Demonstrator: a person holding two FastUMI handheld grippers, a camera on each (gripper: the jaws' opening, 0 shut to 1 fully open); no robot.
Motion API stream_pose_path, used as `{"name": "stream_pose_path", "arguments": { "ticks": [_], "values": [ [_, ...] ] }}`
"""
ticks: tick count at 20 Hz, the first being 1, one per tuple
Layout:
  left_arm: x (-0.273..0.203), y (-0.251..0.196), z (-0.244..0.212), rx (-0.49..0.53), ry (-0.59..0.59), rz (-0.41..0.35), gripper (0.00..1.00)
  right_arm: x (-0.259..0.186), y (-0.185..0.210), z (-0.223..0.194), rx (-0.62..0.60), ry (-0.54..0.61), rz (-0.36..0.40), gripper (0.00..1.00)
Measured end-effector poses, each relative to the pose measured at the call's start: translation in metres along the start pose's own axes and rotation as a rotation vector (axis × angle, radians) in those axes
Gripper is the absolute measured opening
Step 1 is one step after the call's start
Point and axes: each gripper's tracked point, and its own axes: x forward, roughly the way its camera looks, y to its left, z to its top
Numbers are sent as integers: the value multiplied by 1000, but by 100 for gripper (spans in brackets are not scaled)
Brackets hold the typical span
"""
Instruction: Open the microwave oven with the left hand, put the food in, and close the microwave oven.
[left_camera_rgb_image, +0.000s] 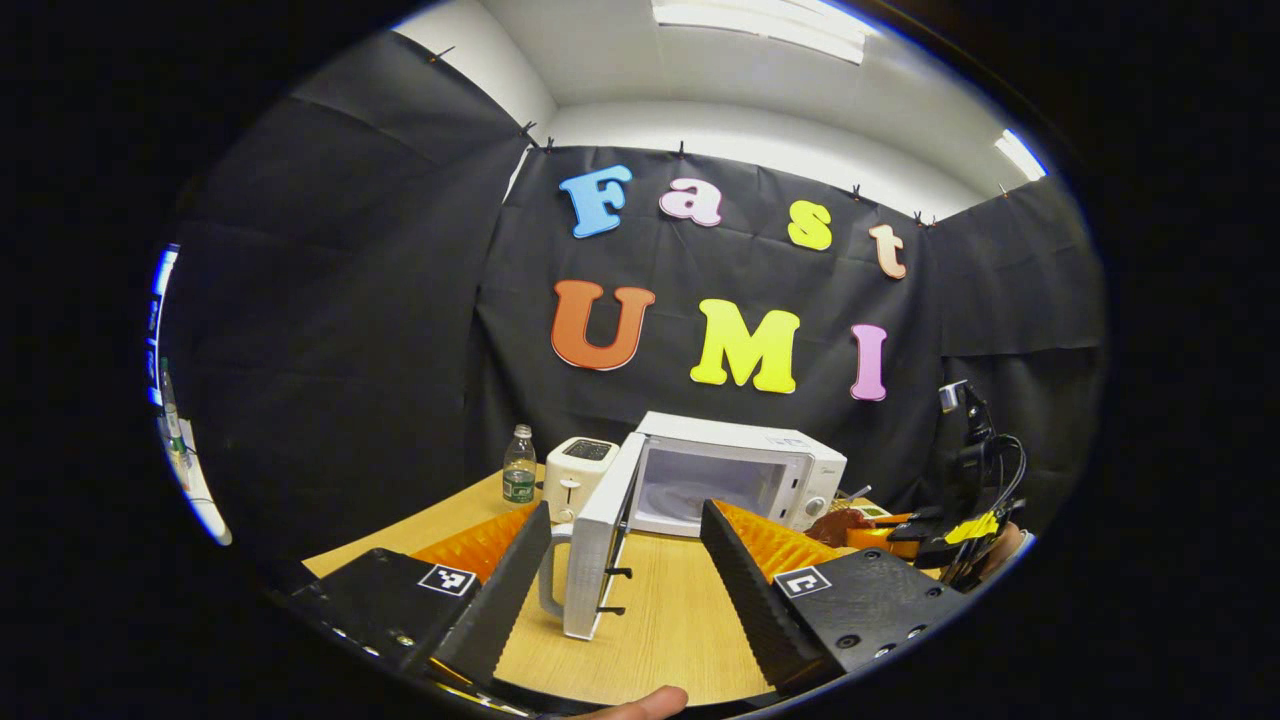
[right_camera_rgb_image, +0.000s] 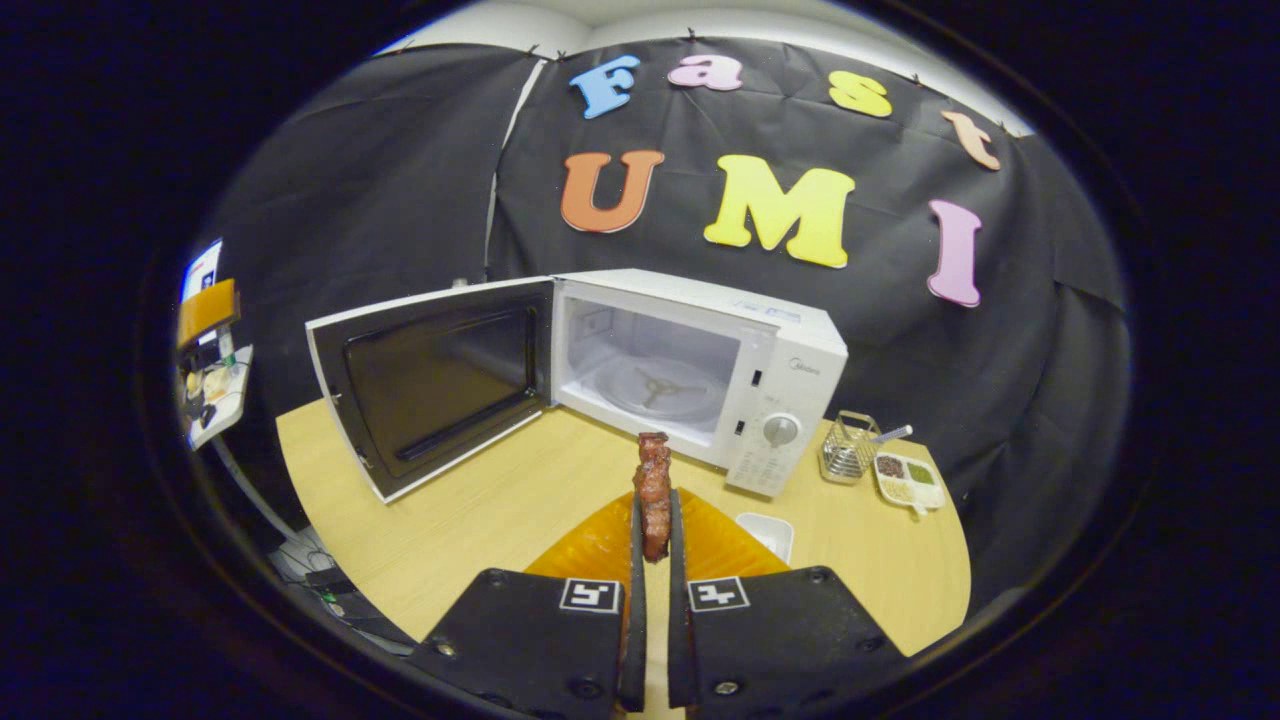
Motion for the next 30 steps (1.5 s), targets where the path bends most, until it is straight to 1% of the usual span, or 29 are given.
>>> {"name": "stream_pose_path", "arguments": {
  "ticks": [3,7,10,13,16,18,20,23,25,27,28,29,30],
  "values": [
    [2,12,7,20,-18,14,92,29,22,1,-6,2,-2,11],
    [10,17,8,24,-19,1,92,74,37,16,58,-23,-19,12],
    [17,13,9,38,-32,-25,92,114,40,34,159,-62,-63,12],
    [22,16,10,52,-46,-33,92,156,48,47,274,-87,-83,11],
    [27,14,5,46,-33,-46,92,192,52,59,360,-123,-98,11],
    [30,16,5,61,-28,-39,92,210,48,70,441,-168,-109,12],
    [34,23,6,80,-30,-12,92,228,37,77,540,-200,-143,12],
    [41,25,2,107,-27,21,92,257,13,72,728,-204,-243,12],
    [47,19,-5,115,-13,16,92,280,2,65,868,-213,-279,12],
    [53,17,-12,118,8,17,92,305,2,54,969,-181,-283,12],
    [55,16,-15,120,15,19,92,316,4,50,1009,-168,-263,12],
    [57,17,-16,122,21,22,92,323,7,55,1045,-183,-245,12],
    [58,17,-19,124,27,23,92,329,6,56,1072,-190,-245,12]
  ]
}}
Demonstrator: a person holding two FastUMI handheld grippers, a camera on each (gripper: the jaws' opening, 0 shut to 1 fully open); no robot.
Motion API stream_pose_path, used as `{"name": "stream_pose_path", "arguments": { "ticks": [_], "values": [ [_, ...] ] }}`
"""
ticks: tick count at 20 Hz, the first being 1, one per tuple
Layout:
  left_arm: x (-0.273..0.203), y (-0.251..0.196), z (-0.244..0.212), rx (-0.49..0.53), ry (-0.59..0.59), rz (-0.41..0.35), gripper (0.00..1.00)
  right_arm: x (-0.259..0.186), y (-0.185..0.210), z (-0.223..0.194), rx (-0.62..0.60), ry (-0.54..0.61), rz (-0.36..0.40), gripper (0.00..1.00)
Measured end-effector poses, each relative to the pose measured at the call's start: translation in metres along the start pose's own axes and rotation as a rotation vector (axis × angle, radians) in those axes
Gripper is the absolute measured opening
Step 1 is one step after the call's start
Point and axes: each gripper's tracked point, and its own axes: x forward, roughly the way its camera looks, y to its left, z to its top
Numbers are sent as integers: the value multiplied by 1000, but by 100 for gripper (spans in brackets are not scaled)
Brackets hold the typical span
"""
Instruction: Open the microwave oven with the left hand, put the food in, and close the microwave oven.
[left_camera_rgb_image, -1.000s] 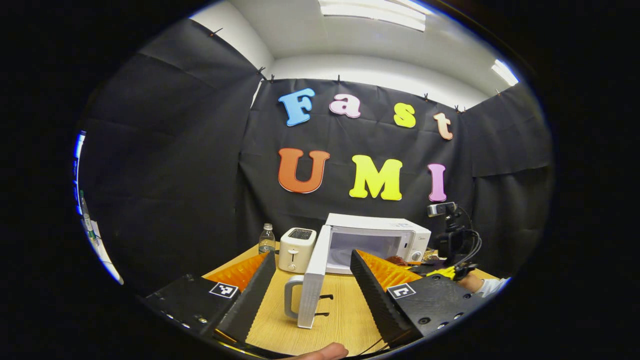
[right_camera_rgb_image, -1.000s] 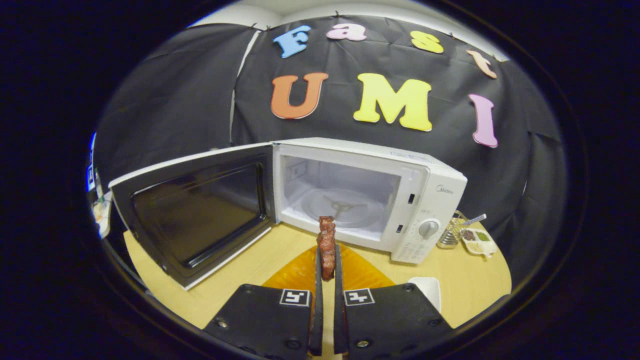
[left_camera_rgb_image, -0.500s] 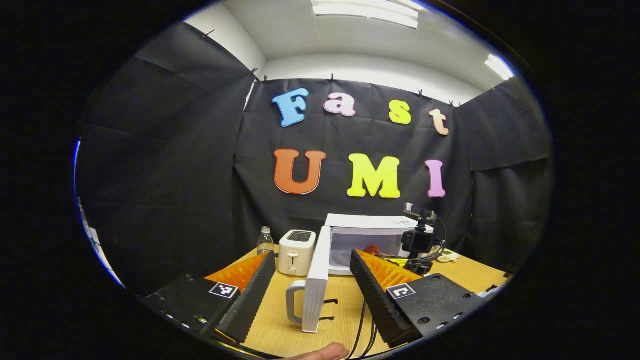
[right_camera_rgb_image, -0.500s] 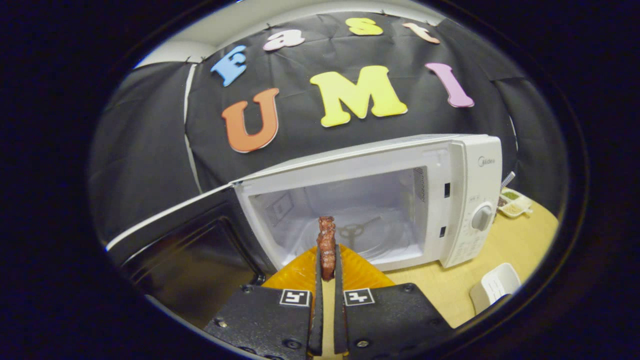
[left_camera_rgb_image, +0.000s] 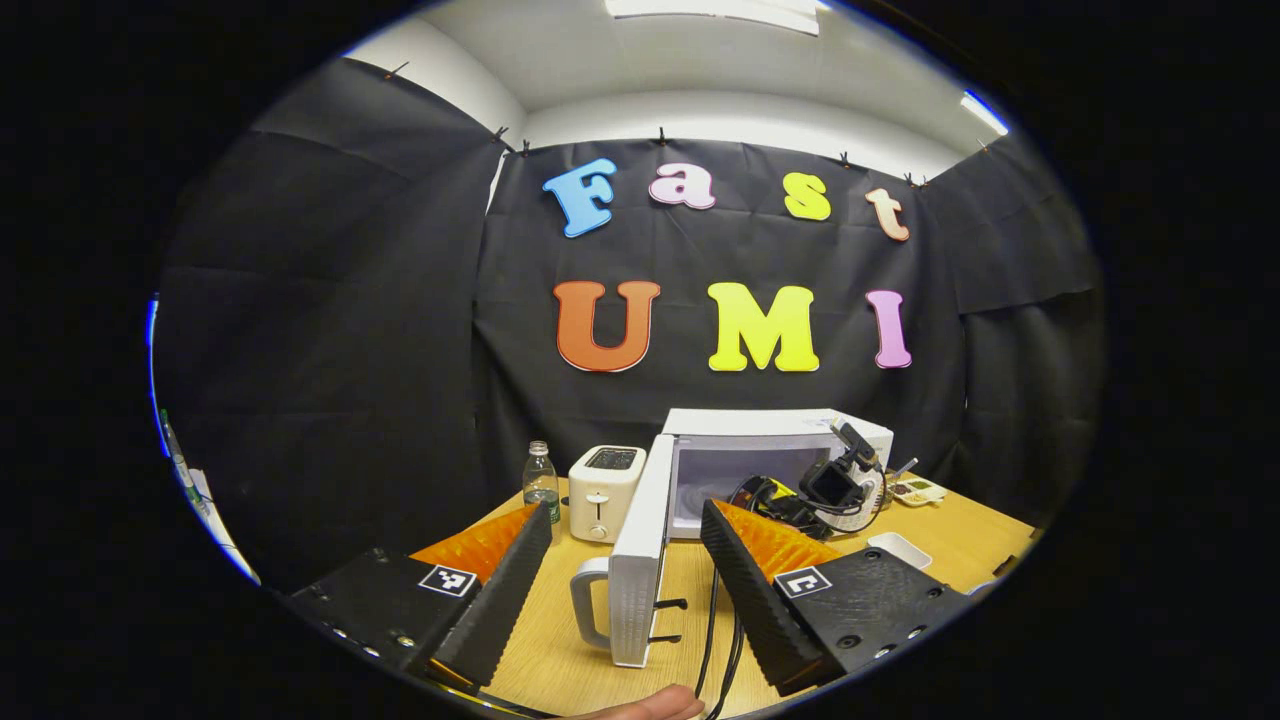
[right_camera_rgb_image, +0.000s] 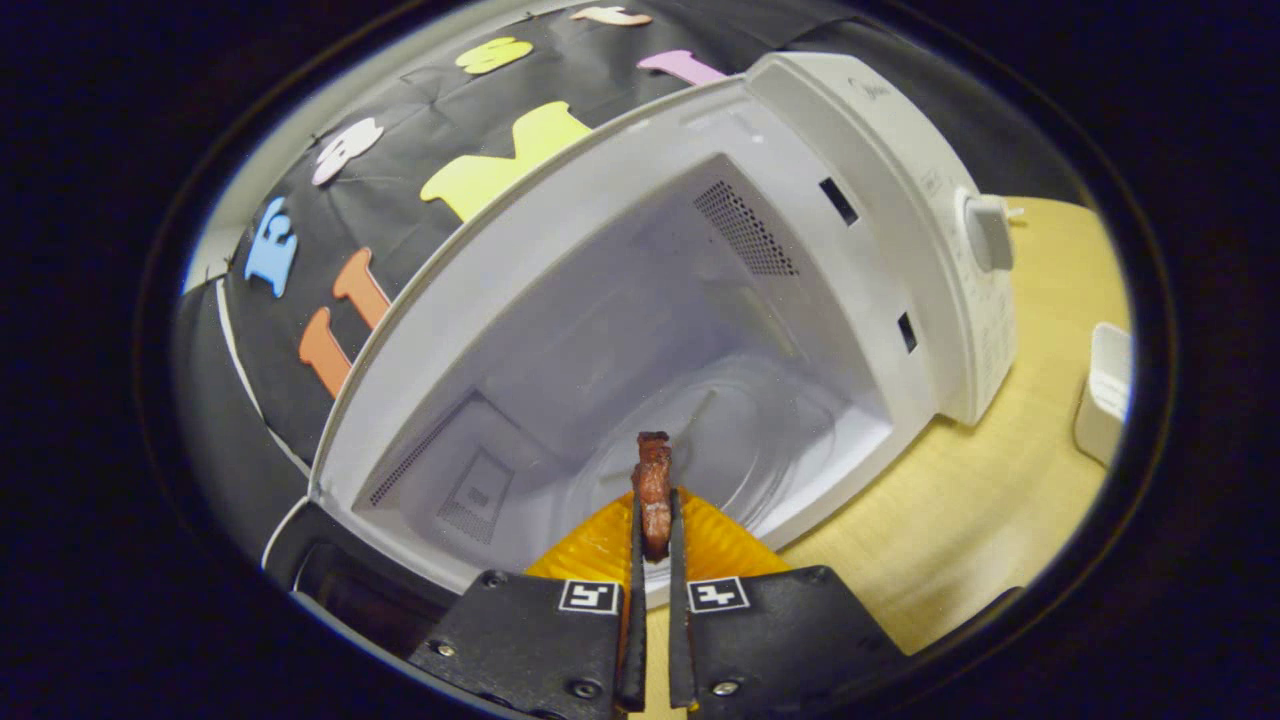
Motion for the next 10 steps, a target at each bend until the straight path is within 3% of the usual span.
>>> {"name": "stream_pose_path", "arguments": {
  "ticks": [3,5,10],
  "values": [
    [7,0,-8,5,24,12,92,14,2,-3,92,-3,-6,13],
    [12,13,-6,-1,5,69,92,20,3,-3,127,-4,-23,15],
    [14,9,-18,-41,29,57,92,28,-4,-9,82,-14,-78,21]
  ]
}}
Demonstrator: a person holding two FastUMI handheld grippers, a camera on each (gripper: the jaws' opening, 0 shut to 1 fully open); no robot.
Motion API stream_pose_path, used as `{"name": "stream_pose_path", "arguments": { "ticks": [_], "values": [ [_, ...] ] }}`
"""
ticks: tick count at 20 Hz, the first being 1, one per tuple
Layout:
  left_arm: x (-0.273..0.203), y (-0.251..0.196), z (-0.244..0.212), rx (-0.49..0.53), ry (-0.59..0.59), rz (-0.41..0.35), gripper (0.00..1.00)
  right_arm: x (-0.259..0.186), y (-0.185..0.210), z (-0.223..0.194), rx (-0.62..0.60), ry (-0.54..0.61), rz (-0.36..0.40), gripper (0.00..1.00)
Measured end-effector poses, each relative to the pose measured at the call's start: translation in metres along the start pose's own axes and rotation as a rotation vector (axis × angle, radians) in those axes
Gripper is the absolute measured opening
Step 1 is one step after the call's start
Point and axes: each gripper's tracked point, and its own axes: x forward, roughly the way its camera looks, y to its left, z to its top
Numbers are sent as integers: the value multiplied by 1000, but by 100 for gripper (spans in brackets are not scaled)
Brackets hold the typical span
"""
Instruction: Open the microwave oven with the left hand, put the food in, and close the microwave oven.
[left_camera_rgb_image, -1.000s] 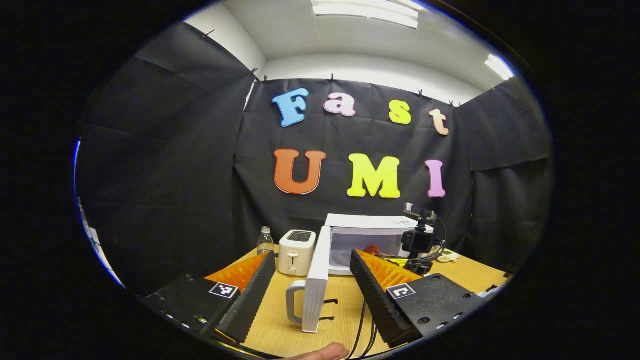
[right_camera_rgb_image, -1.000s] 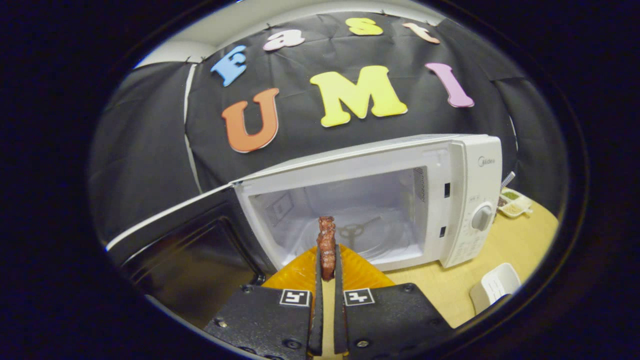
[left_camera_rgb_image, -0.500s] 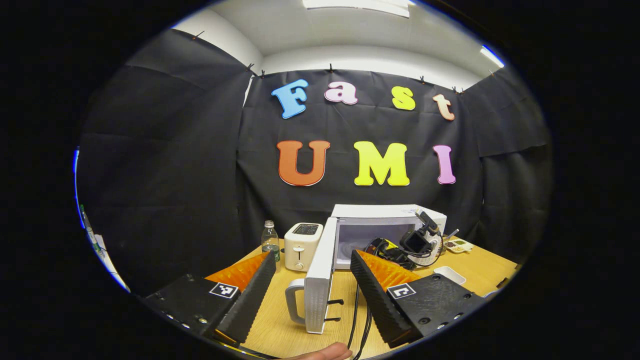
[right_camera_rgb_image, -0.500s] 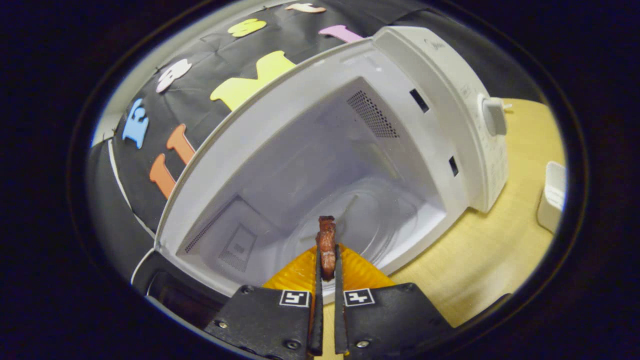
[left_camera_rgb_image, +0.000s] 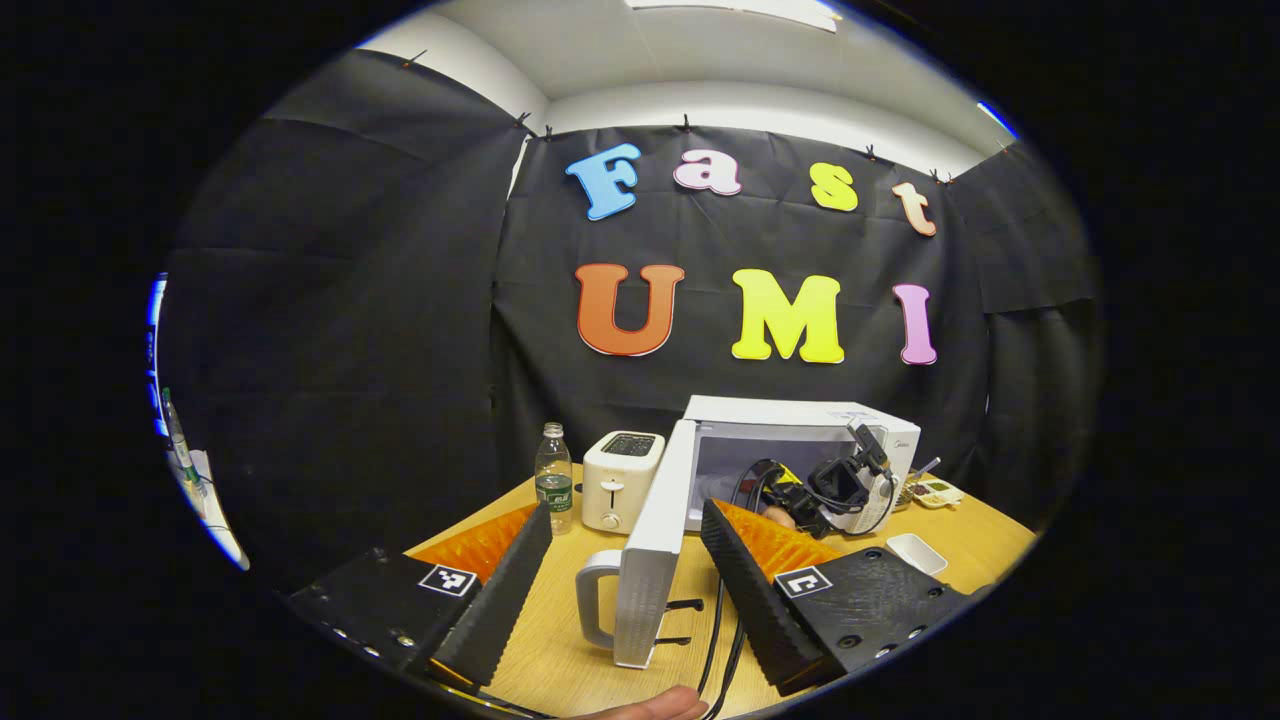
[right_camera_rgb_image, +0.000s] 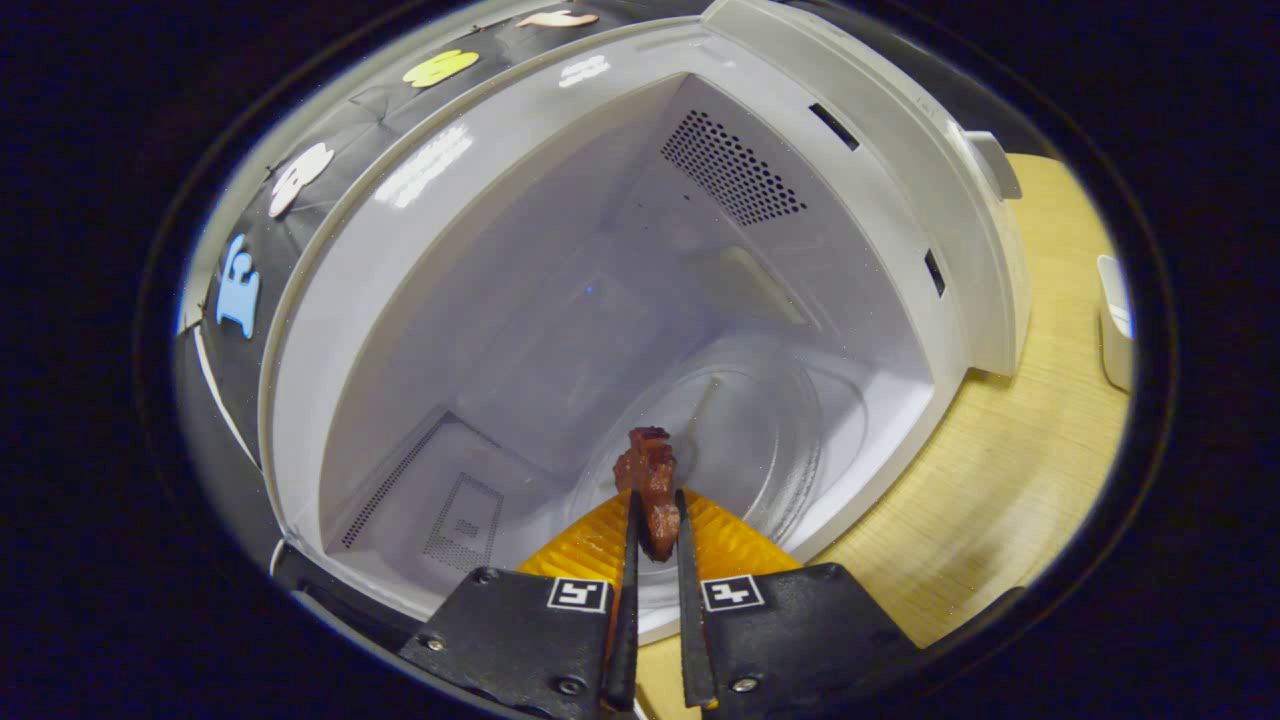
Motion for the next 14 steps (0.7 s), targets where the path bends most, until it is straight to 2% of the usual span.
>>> {"name": "stream_pose_path", "arguments": {
  "ticks": [1,2,3,4,5,6,7,9,11,12,13,14],
  "values": [
    [0,1,0,0,-13,1,93,1,-4,0,-10,-5,-25,23],
    [1,3,1,-3,-26,8,92,1,-6,3,-28,-20,-34,14],
    [1,3,-2,-8,-29,9,92,3,-9,5,-64,-32,-53,30],
    [1,0,-4,-12,-25,-4,92,2,-12,8,-104,-49,-68,22],
    [0,-3,-7,-11,-17,-17,93,3,-11,10,-138,-53,-73,29],
    [-1,-4,-8,-2,-14,-28,92,2,-12,10,-153,-51,-75,54],
    [-1,-3,-8,14,-22,-33,92,0,-11,10,-157,-52,-72,46],
    [-2,4,-9,29,-21,-18,92,0,-14,17,-198,-70,-89,71],
    [-6,3,-10,16,-14,-27,92,1,-22,23,-303,-106,-144,82],
    [-6,3,-13,11,-8,-32,92,0,-26,25,-364,-124,-182,80],
    [-6,6,-14,6,-2,-26,92,-1,-30,27,-420,-138,-214,94],
    [-6,9,-15,3,0,-18,92,-2,-27,28,-469,-145,-215,98]
  ]
}}
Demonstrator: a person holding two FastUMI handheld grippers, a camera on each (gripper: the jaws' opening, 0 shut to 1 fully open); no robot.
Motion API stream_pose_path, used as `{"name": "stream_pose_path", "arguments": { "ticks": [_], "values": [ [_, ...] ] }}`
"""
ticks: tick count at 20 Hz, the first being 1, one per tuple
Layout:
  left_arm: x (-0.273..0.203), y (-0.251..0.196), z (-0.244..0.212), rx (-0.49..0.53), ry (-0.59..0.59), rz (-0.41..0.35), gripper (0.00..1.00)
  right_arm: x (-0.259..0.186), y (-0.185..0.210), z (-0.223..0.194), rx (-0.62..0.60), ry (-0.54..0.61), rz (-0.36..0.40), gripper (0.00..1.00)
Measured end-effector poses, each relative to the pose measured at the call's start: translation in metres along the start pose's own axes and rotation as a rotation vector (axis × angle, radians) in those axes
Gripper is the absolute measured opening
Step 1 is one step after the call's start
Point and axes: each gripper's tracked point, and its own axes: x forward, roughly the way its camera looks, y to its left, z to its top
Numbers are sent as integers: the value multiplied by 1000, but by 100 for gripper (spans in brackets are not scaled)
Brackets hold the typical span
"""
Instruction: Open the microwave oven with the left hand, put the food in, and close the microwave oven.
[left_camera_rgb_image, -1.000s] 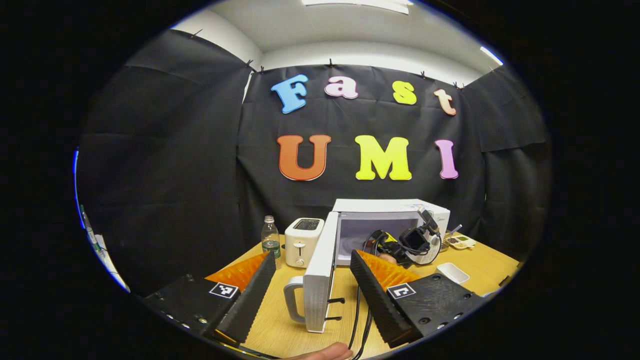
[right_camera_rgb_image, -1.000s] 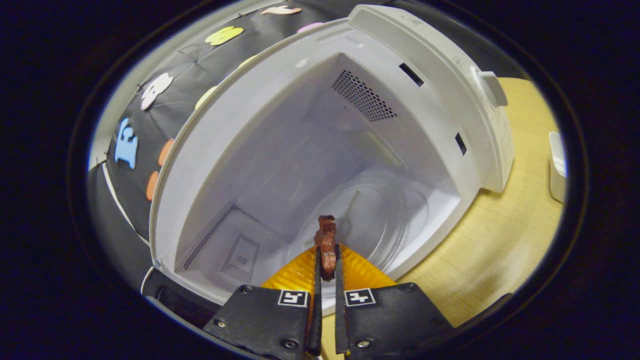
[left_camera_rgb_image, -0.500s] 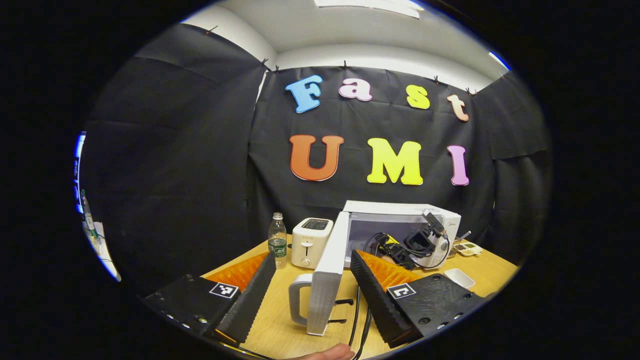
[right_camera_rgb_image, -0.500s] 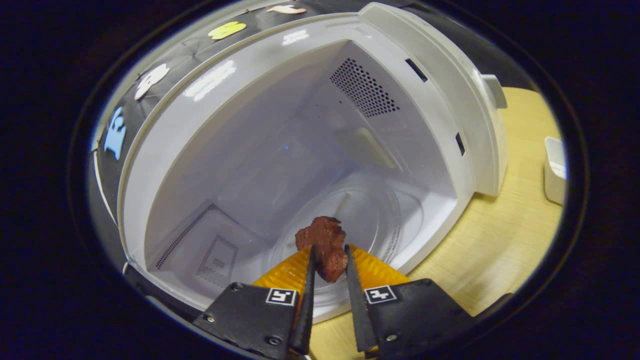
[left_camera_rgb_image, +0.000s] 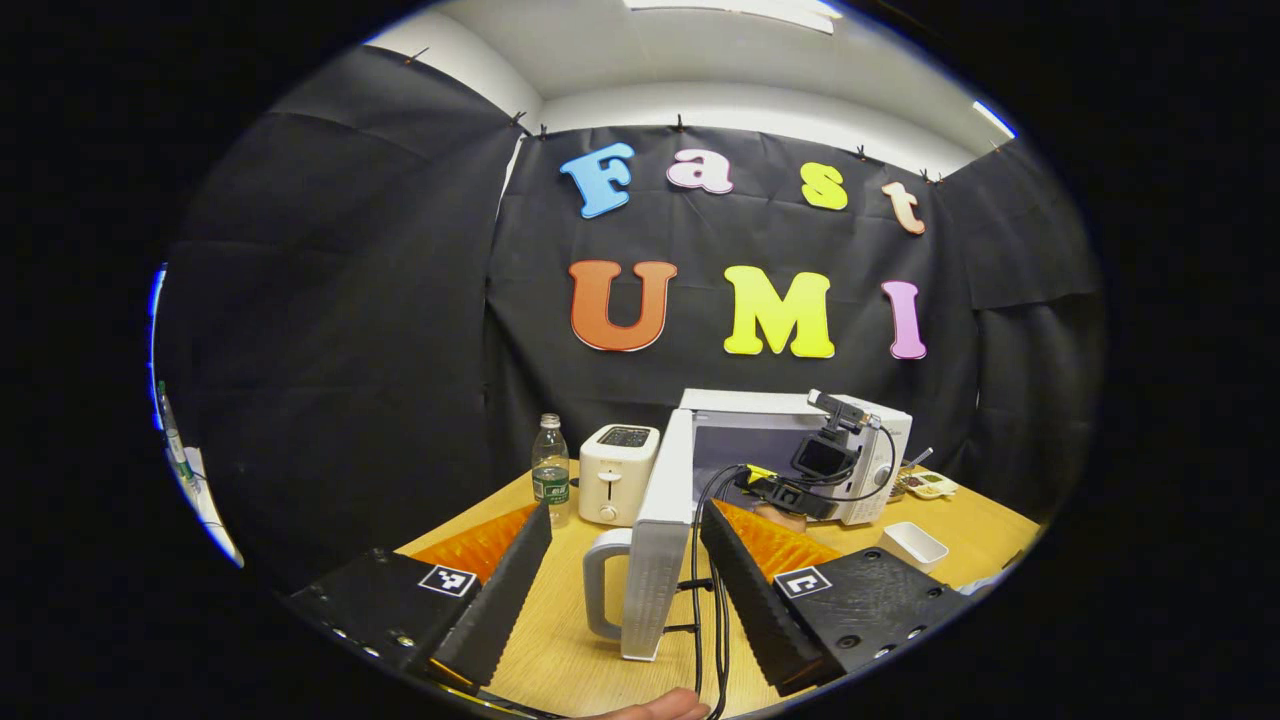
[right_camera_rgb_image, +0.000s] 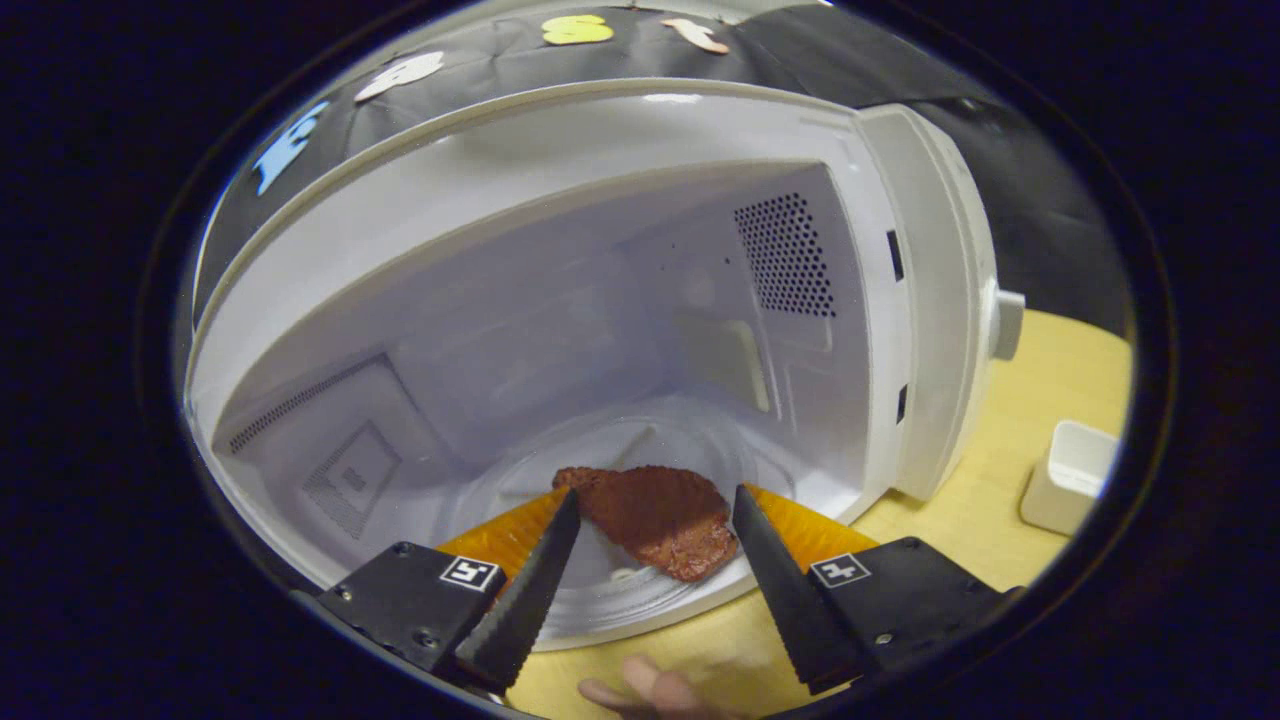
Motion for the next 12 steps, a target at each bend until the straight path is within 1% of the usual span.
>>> {"name": "stream_pose_path", "arguments": {
  "ticks": [1,2,3,4,5,6,7,9,11,12],
  "values": [
    [0,1,0,-2,3,2,92,-2,4,2,-43,-13,15,98],
    [-1,1,-2,-4,7,4,92,-6,6,3,-67,-26,32,89],
    [-2,3,-2,-4,9,6,91,-10,9,6,-76,-34,56,89],
    [-2,4,-2,-4,9,11,91,-16,9,9,-77,-37,79,98],
    [-3,7,-3,-6,12,14,91,-23,8,11,-74,-35,102,98],
    [-4,9,-6,-9,20,14,91,-32,10,15,-72,-39,143,98],
    [-5,13,-8,-14,24,19,91,-40,10,21,-98,-50,179,98],
    [-3,24,-18,-29,48,39,91,-59,-5,34,-167,-88,202,98],
    [-3,35,-27,-71,76,58,91,-85,-21,54,-180,-139,228,98],
    [-4,38,-29,-102,86,60,91,-98,-27,63,-179,-151,252,98]
  ]
}}
